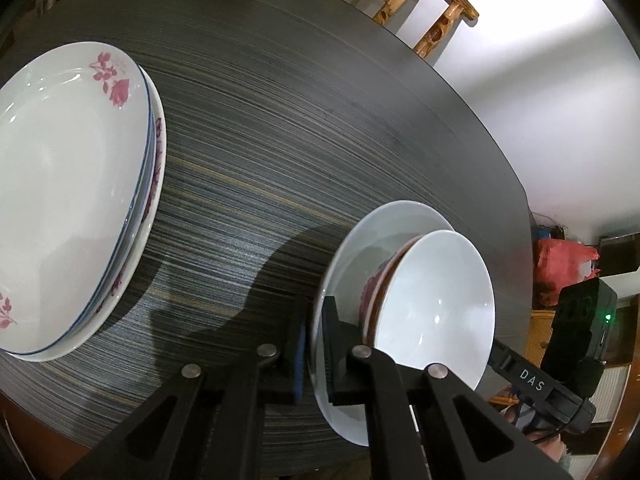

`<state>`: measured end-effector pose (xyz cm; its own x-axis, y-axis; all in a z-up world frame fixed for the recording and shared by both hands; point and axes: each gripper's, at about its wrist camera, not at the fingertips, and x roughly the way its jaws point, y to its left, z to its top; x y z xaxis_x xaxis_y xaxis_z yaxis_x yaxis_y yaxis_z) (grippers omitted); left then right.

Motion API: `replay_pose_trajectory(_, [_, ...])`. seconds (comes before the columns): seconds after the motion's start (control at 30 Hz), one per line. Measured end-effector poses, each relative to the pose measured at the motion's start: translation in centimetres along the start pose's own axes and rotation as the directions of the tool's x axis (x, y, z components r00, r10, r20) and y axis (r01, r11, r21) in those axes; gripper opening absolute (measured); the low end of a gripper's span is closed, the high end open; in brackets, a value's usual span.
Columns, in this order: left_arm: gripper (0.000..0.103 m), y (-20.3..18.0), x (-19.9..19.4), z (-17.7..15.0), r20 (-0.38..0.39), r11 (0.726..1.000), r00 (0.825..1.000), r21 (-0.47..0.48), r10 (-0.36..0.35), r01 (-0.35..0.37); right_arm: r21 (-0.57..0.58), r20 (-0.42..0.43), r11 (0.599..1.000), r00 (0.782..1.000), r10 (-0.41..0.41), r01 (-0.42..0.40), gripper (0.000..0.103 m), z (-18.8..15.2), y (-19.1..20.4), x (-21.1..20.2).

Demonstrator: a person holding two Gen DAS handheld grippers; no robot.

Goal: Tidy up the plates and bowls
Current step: 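Lift the nested bowl stack with both tools and carry it toward the plate stack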

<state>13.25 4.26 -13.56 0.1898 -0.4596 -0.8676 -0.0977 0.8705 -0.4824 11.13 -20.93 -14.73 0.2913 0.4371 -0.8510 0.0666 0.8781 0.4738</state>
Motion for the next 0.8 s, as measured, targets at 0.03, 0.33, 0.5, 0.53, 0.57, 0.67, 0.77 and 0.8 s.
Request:
replay_pose_trajectory(0.03, [0.004,0.0,0.0,0.0,0.000,1.000,1.000,-0.001,0.001,-0.001,0.001,0.002,1.000,1.000,0.000,0.000,0.009,0.0,0.0,0.0])
replay_pose_trajectory(0.33, [0.004,-0.3,-0.2,-0.2,0.020,1.000,1.000,0.010,0.023,-0.023,-0.016,0.028,1.000,1.000,-0.003,0.003,0.008,-0.4,-0.1,-0.1])
replay_pose_trajectory(0.5, [0.005,-0.6,-0.2,-0.3,0.026,0.999,0.999,0.017,0.029,-0.030,-0.014,0.032,1.000,0.999,-0.006,0.007,0.008,-0.4,-0.1,0.0])
replay_pose_trajectory(0.53, [0.005,-0.7,-0.2,-0.3,0.027,0.999,0.999,0.019,0.032,-0.032,-0.015,0.032,1.000,0.999,-0.008,0.008,0.008,-0.5,0.0,0.0])
replay_pose_trajectory(0.57, [0.005,-0.8,-0.2,-0.4,0.027,0.999,0.999,0.022,0.034,-0.035,-0.013,0.033,1.000,0.999,-0.009,0.009,0.008,-0.5,0.1,0.0])
replay_pose_trajectory(0.67, [0.005,-0.9,-0.2,-0.4,0.027,0.999,0.999,0.021,0.035,-0.035,-0.013,0.034,1.000,0.999,-0.012,0.012,0.008,-0.5,0.1,0.0])
replay_pose_trajectory(0.77, [0.005,-1.0,-0.2,-0.4,0.029,0.999,0.999,0.023,0.036,-0.036,-0.015,0.037,1.000,0.999,-0.018,0.018,0.008,-0.5,0.3,0.1])
replay_pose_trajectory(0.8, [0.005,-1.0,-0.2,-0.4,0.030,0.999,0.999,0.023,0.036,-0.037,-0.018,0.037,1.000,0.999,-0.020,0.020,0.008,-0.4,0.5,0.2])
